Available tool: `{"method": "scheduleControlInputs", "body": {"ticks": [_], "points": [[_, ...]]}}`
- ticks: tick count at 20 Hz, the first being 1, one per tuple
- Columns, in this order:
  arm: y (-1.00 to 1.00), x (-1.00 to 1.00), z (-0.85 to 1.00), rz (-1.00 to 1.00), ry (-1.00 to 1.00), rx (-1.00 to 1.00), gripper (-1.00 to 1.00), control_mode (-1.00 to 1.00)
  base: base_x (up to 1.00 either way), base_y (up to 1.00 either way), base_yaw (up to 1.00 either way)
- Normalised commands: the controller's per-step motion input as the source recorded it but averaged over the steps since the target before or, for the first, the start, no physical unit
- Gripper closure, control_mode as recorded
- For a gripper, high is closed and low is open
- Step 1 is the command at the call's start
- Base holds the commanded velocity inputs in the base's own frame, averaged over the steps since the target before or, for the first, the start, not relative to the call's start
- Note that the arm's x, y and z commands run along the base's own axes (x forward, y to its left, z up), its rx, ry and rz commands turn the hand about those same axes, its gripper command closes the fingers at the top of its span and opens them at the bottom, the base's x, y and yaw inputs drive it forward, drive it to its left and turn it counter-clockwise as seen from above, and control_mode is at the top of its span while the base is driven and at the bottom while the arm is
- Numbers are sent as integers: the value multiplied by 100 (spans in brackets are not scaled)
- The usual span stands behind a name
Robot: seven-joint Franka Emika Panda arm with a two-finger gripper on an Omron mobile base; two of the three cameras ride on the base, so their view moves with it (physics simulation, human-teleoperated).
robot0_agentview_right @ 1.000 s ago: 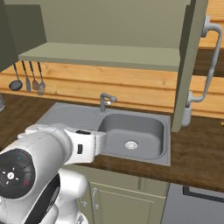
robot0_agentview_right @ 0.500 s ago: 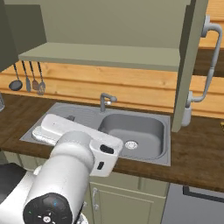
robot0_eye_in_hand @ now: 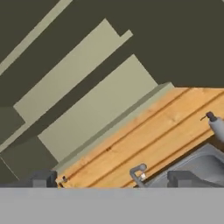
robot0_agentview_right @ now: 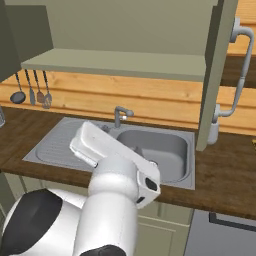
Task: Pick the kettle from the counter and place it on the tray. Then pick the mug from the cabinet and place it on the tray. Then close the cabinet doors.
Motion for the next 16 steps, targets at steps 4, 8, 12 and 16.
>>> {"method": "scheduleControlInputs", "body": {"ticks": [4,8,12,16], "points": [[-62,-28,1,0,-7,38,-100,-100,0,0,0],[-46,-71,-4,-4,-19,41,-100,-100,0,0,0],[-60,-20,-1,-8,-4,40,-100,-100,0,0,0],[-67,24,0,-2,0,38,-100,-100,0,0,0]]}}
